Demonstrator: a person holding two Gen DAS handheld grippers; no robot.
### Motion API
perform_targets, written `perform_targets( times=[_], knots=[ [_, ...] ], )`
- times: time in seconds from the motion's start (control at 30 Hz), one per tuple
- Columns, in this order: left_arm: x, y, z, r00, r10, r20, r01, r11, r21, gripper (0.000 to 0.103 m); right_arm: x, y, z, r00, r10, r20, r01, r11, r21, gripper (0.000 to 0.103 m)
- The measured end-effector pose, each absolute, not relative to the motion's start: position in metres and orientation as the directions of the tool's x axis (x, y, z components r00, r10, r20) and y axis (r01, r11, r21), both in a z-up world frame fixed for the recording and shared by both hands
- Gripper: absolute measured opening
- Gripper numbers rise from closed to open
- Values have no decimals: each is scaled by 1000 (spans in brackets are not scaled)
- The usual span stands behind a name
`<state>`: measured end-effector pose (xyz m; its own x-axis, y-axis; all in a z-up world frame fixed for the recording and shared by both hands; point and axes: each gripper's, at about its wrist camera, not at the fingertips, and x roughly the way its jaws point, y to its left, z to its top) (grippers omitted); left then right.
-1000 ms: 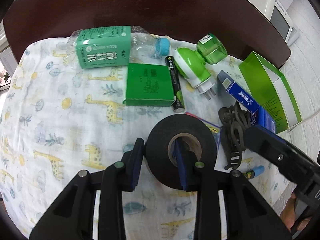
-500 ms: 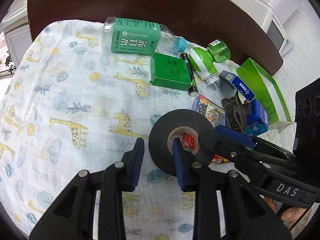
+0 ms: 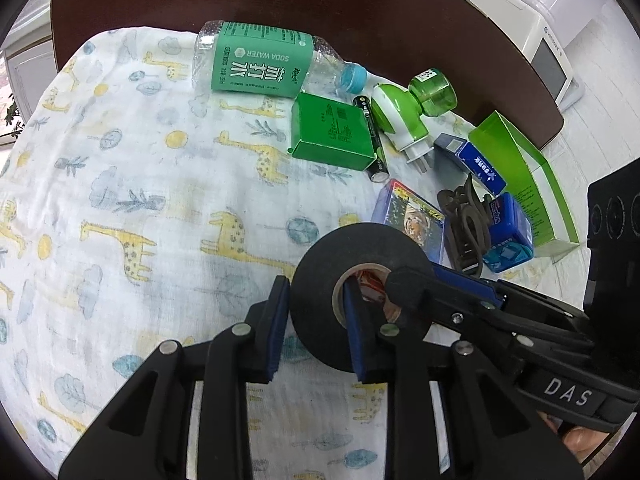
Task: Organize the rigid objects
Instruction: 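Carry the tape roll with the right gripper into the green box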
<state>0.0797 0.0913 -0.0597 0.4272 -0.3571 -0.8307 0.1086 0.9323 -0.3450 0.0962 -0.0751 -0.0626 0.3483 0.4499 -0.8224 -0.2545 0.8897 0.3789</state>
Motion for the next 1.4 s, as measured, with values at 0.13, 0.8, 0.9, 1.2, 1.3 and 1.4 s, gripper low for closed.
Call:
perform_targets(
  times=[0.13, 0.8, 0.9, 1.2, 1.3, 1.4],
  knots=[
    [74, 87, -39, 464, -343, -817, 124, 938, -323, 24, 90, -79, -49, 375, 470, -799, -268, 880, 391, 32],
    [102, -137, 61, 513, -455, -728, 490, 852, -187, 24, 56, -291, 64, 715, 372, -592, -102, 893, 438, 32],
    [112, -168, 58, 485, -467, -739, 518, 835, -187, 24, 57, -323, 65, 739, 343, -580, -60, 891, 449, 32],
    [132, -216, 30, 423, -416, -805, 525, 836, -156, 24, 75, -376, 27, 710, 358, -606, 15, 853, 522, 32],
    [137, -220, 16, 403, -388, -829, 514, 846, -146, 24, 85, -380, 10, 680, 383, -625, 27, 839, 544, 32],
    [139, -222, 14, 406, -380, -831, 513, 848, -136, 25, 91, -382, -2, 665, 401, -630, 34, 826, 562, 32]
  ],
)
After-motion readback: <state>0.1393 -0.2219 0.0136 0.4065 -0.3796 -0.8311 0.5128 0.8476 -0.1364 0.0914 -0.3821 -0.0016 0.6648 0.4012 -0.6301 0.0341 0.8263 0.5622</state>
